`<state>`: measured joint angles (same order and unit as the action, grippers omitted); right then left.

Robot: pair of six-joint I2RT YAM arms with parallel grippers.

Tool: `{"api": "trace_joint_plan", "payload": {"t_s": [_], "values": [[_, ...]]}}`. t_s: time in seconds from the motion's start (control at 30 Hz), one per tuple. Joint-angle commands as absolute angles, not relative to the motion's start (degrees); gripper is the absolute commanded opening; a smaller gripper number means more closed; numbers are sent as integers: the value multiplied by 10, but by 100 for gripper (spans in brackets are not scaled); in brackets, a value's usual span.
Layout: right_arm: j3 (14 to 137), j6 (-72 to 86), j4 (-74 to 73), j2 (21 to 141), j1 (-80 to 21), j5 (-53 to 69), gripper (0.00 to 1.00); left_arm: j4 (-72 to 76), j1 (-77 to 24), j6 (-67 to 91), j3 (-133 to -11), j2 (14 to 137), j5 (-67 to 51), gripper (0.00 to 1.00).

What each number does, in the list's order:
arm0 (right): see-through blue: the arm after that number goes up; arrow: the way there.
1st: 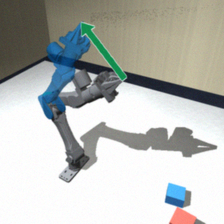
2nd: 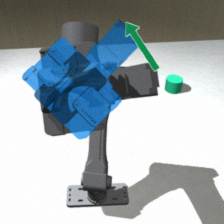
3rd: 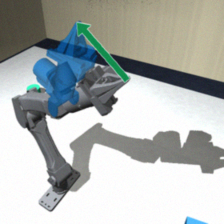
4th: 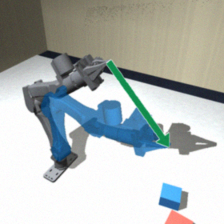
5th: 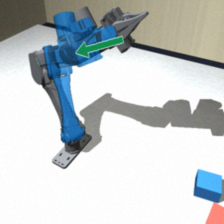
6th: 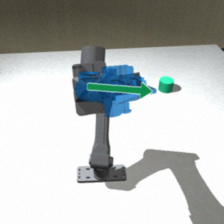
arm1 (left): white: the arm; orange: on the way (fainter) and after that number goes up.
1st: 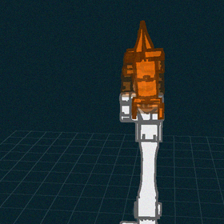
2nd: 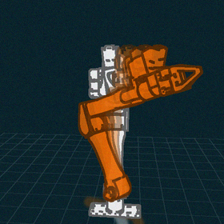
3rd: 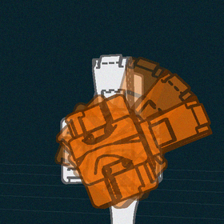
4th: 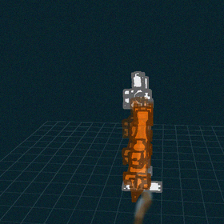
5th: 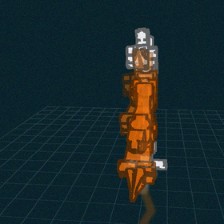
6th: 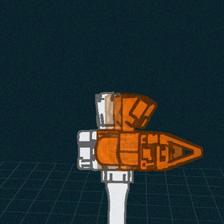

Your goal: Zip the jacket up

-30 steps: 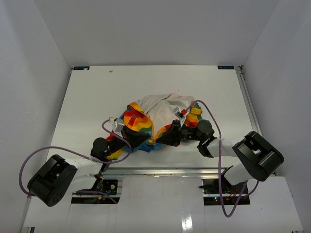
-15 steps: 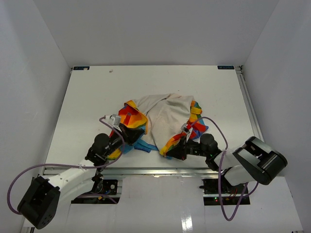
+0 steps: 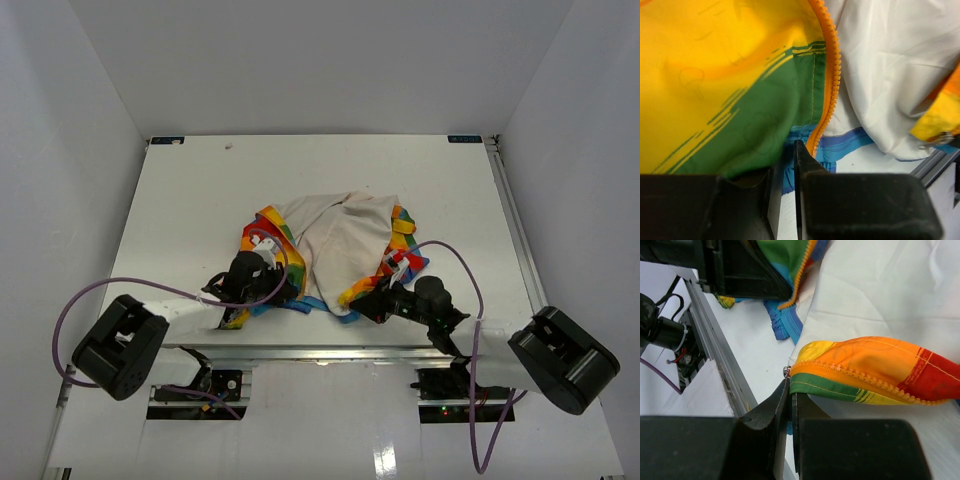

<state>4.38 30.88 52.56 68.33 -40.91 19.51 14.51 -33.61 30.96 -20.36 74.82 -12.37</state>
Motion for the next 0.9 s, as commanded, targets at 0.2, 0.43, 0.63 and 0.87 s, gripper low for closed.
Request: {"api": "trace_joint_plan", "payload": {"t_s": [0.2, 0.43, 0.63, 0.87], "values": [[42, 269, 418, 544, -410, 143, 8, 84, -349, 266, -229, 748, -125, 48], [37, 266, 413, 527, -410, 145, 8, 39, -349, 277, -238, 739, -68, 45], [35, 266, 411, 515, -410, 147, 8, 6, -349, 264, -263, 704, -56, 44], [33, 265, 407, 506, -410, 146, 8, -55, -349, 242, -315, 711, -92, 63]]}}
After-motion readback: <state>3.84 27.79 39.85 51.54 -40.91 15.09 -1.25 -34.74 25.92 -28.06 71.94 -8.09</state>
